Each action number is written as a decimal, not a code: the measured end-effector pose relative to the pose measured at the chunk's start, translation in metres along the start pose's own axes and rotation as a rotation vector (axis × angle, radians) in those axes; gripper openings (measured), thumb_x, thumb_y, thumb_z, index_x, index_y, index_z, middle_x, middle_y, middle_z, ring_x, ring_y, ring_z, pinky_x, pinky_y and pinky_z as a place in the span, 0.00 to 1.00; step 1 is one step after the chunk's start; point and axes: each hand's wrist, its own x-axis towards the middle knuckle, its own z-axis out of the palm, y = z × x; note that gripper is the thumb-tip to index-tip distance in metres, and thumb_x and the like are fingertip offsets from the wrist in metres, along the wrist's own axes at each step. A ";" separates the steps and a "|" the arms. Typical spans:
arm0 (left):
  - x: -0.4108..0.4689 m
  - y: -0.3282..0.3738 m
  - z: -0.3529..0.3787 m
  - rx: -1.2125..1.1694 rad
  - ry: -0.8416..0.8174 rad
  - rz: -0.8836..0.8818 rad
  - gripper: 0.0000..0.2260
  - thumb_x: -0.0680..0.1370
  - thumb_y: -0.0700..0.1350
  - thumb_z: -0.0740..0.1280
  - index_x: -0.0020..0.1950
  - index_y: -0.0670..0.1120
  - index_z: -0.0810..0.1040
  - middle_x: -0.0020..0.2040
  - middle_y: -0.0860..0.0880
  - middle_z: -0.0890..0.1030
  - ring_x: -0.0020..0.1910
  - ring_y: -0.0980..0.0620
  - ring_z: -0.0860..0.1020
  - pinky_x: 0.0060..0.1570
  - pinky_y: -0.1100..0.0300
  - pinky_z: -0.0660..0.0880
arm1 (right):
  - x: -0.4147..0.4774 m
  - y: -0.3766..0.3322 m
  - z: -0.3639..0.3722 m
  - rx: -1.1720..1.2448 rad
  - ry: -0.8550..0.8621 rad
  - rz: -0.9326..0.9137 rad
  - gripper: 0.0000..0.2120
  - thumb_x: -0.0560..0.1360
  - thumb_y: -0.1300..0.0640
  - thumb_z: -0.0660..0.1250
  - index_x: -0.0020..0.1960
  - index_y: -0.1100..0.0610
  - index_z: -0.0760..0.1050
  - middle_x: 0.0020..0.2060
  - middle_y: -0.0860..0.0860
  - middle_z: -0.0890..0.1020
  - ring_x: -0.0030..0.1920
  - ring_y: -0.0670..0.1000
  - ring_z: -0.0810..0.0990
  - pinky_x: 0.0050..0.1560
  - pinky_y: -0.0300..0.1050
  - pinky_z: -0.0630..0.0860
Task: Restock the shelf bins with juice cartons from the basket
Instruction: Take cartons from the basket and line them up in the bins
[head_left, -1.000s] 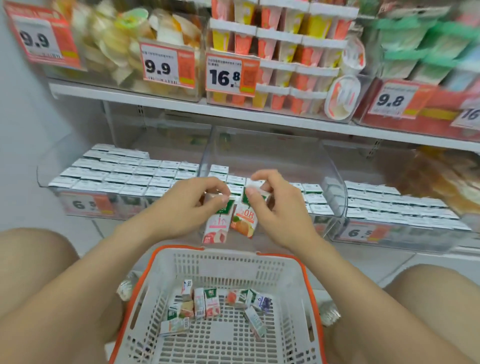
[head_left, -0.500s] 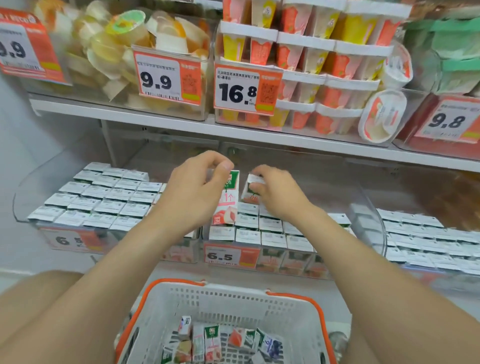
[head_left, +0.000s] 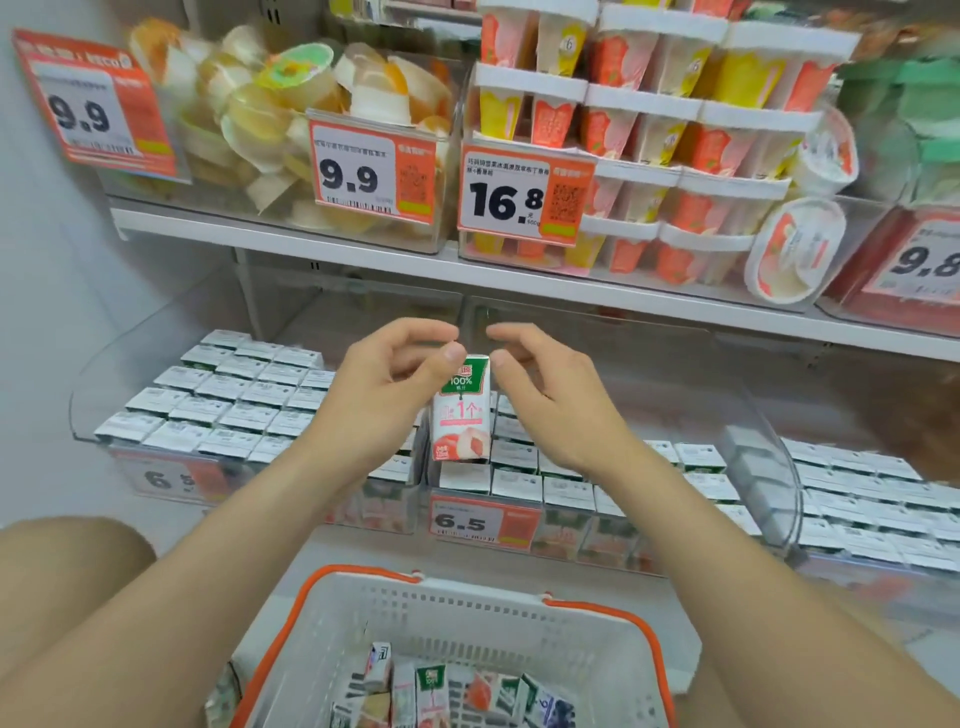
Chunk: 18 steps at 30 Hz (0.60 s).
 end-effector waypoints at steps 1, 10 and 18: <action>-0.003 0.003 -0.003 -0.025 0.001 -0.003 0.10 0.82 0.51 0.70 0.63 0.52 0.81 0.50 0.51 0.88 0.52 0.54 0.86 0.55 0.54 0.82 | -0.005 -0.013 0.002 0.109 0.008 -0.027 0.16 0.86 0.52 0.59 0.72 0.49 0.75 0.58 0.45 0.83 0.58 0.45 0.81 0.58 0.43 0.78; -0.022 -0.009 -0.067 0.019 0.126 0.026 0.10 0.79 0.50 0.74 0.61 0.53 0.83 0.51 0.52 0.84 0.49 0.59 0.84 0.47 0.63 0.80 | 0.002 -0.076 0.044 0.072 -0.190 -0.025 0.29 0.79 0.42 0.71 0.77 0.45 0.69 0.55 0.46 0.82 0.49 0.47 0.84 0.55 0.53 0.82; -0.011 -0.061 -0.122 1.129 -0.024 0.032 0.27 0.84 0.64 0.50 0.66 0.47 0.76 0.65 0.47 0.76 0.64 0.44 0.75 0.60 0.48 0.72 | 0.075 -0.085 0.111 -0.209 0.003 -0.100 0.22 0.80 0.61 0.70 0.74 0.57 0.74 0.67 0.55 0.79 0.68 0.57 0.76 0.70 0.53 0.71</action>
